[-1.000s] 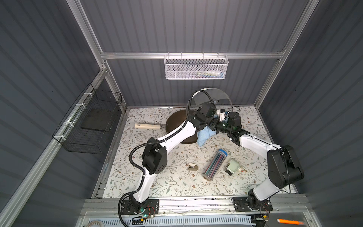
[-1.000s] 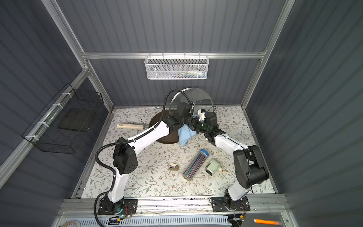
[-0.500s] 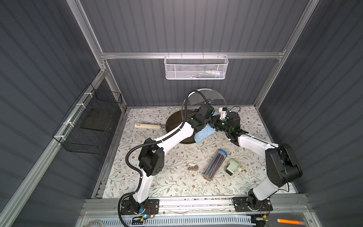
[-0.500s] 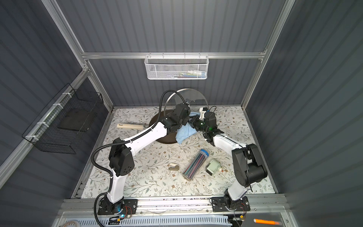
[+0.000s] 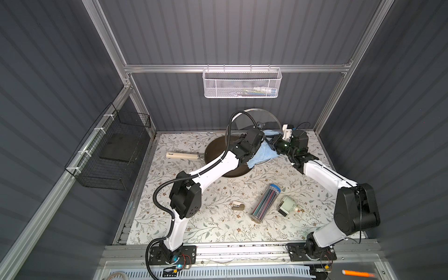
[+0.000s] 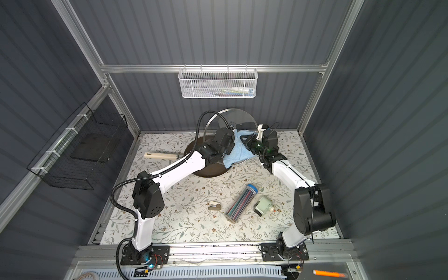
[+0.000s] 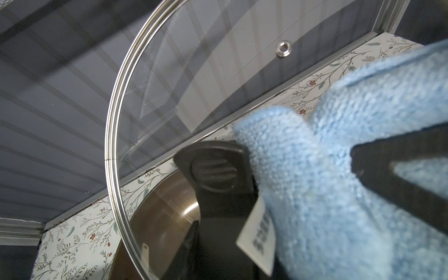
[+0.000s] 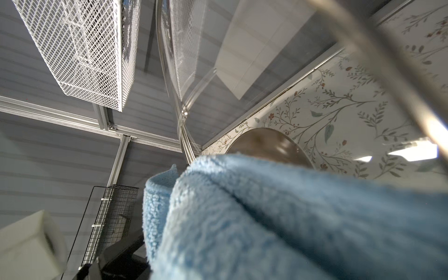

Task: Wipe the pot lid with a cloth
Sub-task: Wipe the pot lid.

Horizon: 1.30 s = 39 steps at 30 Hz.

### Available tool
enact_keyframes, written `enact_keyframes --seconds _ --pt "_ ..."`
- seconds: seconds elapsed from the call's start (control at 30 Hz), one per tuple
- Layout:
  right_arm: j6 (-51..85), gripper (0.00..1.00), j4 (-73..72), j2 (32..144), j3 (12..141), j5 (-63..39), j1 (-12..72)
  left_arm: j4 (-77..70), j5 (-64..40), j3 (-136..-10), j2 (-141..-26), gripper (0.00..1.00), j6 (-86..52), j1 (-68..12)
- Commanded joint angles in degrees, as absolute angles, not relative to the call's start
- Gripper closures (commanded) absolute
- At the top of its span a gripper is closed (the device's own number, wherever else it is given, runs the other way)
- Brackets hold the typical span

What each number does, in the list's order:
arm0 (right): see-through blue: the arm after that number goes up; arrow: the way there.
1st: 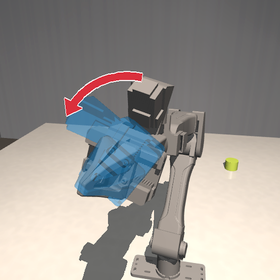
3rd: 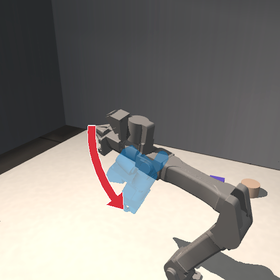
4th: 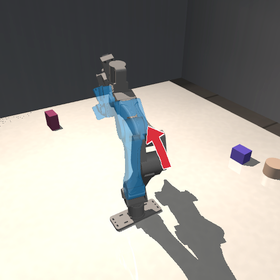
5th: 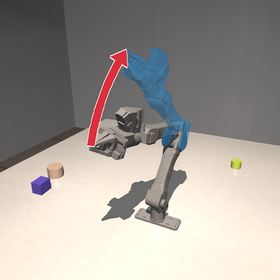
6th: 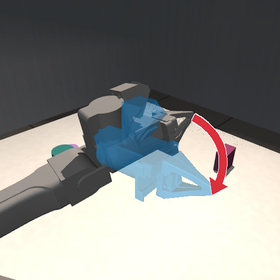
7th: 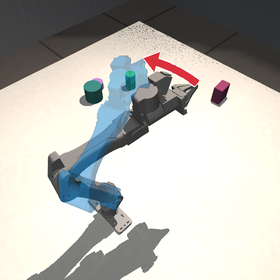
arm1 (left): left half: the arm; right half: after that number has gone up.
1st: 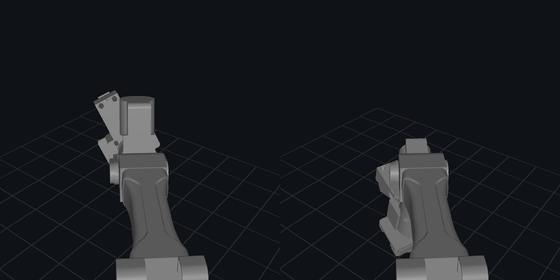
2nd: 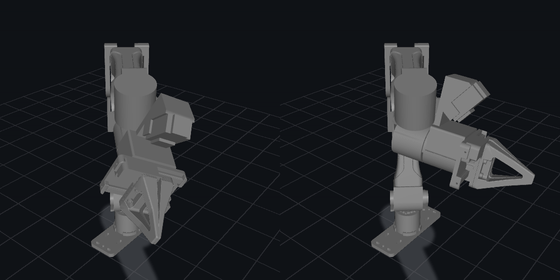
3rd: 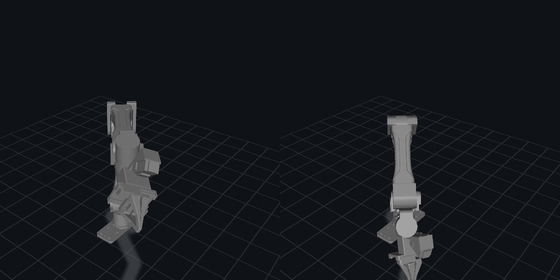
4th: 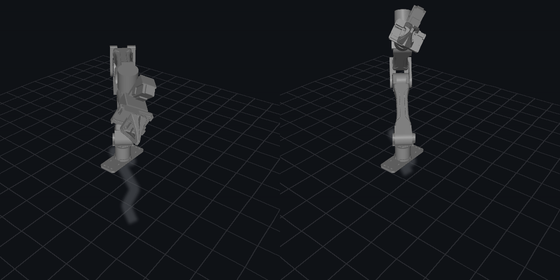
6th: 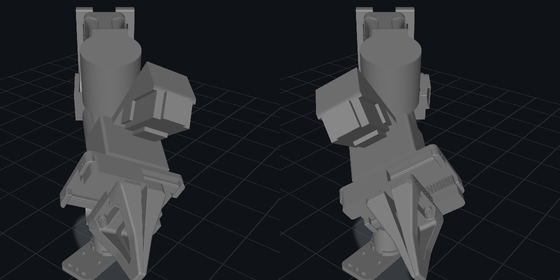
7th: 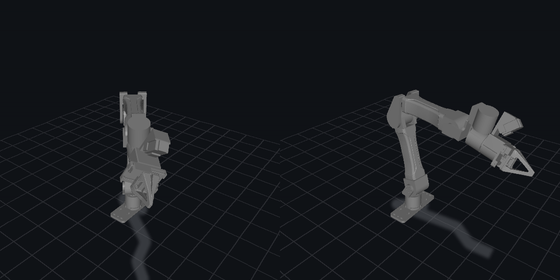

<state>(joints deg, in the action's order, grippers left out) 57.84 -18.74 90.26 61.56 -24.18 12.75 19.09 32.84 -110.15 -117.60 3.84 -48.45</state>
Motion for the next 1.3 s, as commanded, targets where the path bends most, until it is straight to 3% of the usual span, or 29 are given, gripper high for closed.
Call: enact_keyframes --seconds 0.0,0.27,0.73,1.07,1.27 --pt "59.77 1.00 -18.18 89.54 56.85 -21.49 13.95 9.11 36.47 -113.25 -109.75 1.00 2.63 -49.05" --pt "62.45 1.00 -22.31 87.75 50.48 -20.56 18.80 8.70 36.22 -116.34 -111.62 1.00 0.91 -49.05" --pt "67.82 1.00 -30.07 94.33 53.08 -23.76 22.87 7.99 36.78 -116.86 -111.80 1.00 0.40 -49.10" --pt "56.45 1.00 -11.91 88.55 58.48 -19.78 16.32 7.99 36.93 -113.91 -110.07 1.00 3.24 -49.09" --pt "53.11 1.00 -7.12 88.89 63.69 -23.64 10.47 6.87 32.10 -110.16 -108.19 1.00 5.73 -49.15"
